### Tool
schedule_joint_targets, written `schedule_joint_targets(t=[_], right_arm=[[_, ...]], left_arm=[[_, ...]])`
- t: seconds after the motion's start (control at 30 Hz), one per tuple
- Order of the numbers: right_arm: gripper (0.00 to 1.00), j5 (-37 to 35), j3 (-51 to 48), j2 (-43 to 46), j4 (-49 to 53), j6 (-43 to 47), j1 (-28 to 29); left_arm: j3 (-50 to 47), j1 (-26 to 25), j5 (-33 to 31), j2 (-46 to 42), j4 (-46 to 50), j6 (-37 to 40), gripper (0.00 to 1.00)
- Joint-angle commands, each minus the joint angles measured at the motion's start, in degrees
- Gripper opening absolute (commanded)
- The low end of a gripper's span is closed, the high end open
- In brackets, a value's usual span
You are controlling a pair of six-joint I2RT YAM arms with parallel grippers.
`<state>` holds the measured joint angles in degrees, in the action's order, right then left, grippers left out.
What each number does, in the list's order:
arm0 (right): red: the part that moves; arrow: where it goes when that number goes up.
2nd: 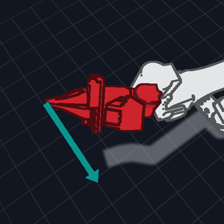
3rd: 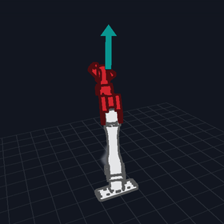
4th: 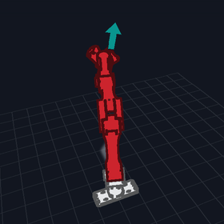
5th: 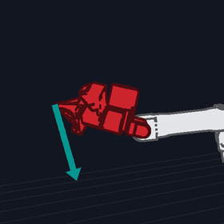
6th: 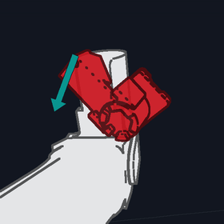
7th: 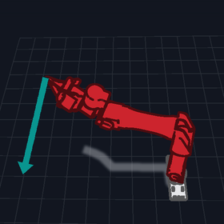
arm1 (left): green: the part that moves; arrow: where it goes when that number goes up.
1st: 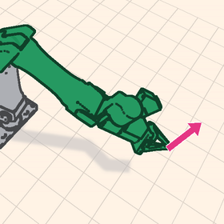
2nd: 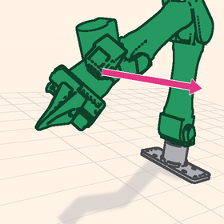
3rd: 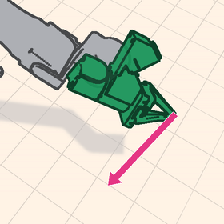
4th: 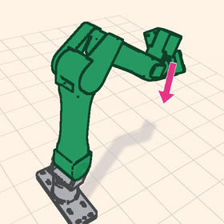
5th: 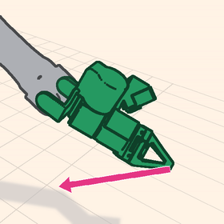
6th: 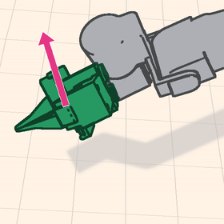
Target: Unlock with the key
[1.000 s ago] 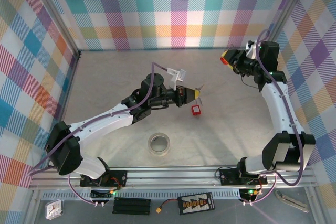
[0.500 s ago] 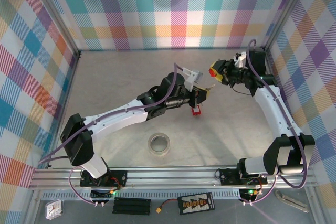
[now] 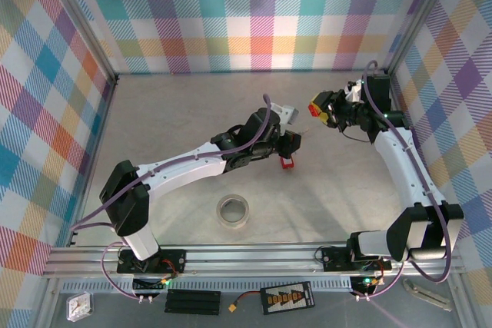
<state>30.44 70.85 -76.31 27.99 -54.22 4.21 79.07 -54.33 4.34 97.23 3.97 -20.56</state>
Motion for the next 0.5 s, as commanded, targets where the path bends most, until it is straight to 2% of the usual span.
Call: schedule_joint_targets(t=[0.0, 0.47], right_arm=[[0.05, -0.1, -0.9, 1.5, -0.5, -0.2, 0.6], [0.05, -0.3, -2.2, 1.1, -2.0, -1.0, 1.7]], left_arm=[[0.3, 0.0, -3.4, -0.8, -3.9, -1.4, 0.0], [1.4, 0.0, -4.9, 1.1, -5.8, -1.0, 0.0]])
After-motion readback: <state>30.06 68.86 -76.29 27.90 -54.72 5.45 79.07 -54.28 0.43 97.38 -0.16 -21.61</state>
